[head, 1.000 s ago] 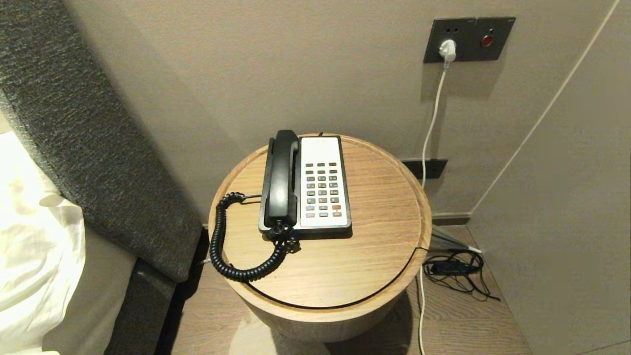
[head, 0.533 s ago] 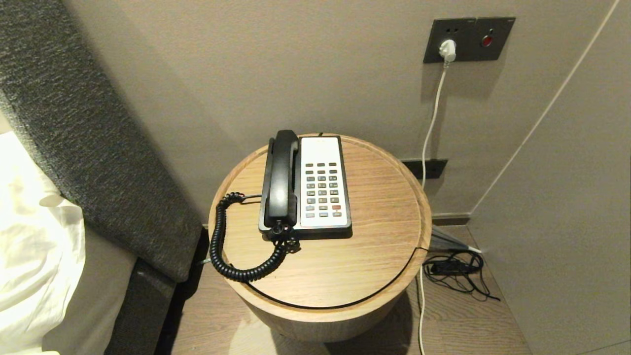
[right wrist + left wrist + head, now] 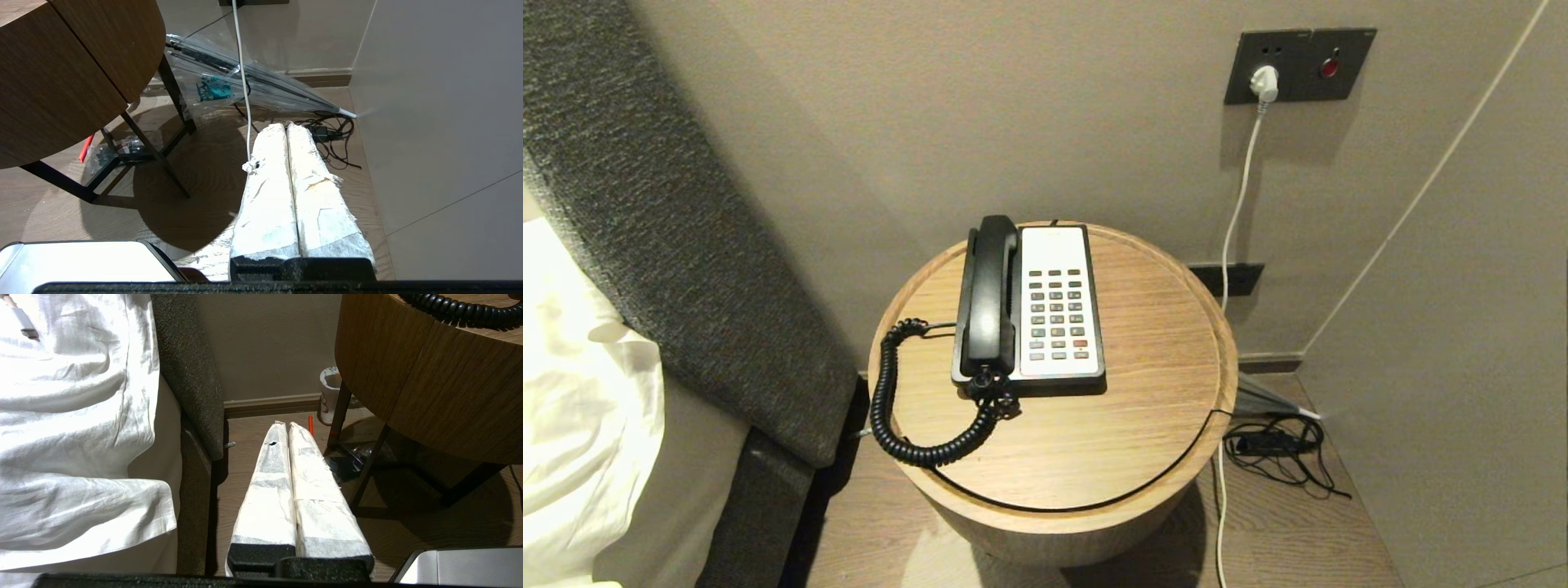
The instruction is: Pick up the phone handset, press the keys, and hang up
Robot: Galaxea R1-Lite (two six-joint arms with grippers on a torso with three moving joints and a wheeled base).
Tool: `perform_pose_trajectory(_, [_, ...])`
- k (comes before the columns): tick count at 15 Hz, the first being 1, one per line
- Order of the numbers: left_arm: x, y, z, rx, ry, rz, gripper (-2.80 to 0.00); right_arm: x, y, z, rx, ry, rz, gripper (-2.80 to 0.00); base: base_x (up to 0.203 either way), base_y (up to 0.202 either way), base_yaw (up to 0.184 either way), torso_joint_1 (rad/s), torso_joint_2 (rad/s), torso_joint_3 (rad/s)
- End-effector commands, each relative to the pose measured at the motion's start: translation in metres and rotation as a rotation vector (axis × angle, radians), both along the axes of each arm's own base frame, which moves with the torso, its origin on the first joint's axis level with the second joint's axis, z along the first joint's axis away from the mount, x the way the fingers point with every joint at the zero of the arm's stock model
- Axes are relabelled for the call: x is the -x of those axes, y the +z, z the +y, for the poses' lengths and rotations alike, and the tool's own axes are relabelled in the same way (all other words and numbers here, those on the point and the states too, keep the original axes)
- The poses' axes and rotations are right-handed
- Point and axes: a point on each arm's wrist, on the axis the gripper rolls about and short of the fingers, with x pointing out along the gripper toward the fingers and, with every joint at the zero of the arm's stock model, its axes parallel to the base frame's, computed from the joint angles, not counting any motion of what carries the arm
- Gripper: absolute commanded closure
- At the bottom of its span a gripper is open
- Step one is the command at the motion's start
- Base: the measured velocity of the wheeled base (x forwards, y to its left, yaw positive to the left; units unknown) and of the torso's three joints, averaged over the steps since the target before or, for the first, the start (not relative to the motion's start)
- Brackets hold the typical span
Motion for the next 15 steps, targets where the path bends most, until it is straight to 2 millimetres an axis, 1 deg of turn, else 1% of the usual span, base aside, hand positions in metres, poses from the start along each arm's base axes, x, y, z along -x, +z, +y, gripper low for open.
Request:
perform_pose_trajectory(1, [-0.0001,-0.0006,0.0000,-0.001,0.000,0.002,0.00,-0.0002,0.0000,0.0000,0.001,0.000,0.003,0.00,0.000,0.000,0.000,0.000,0.00,0.000])
perform_pose_trajectory(15, [-0.0001,-0.0006,0.0000,-0.001,0.000,0.002,0.00,-0.0002,0.0000,0.0000,0.001,0.000,0.003,0.00,0.000,0.000,0.000,0.000,0.00,0.000])
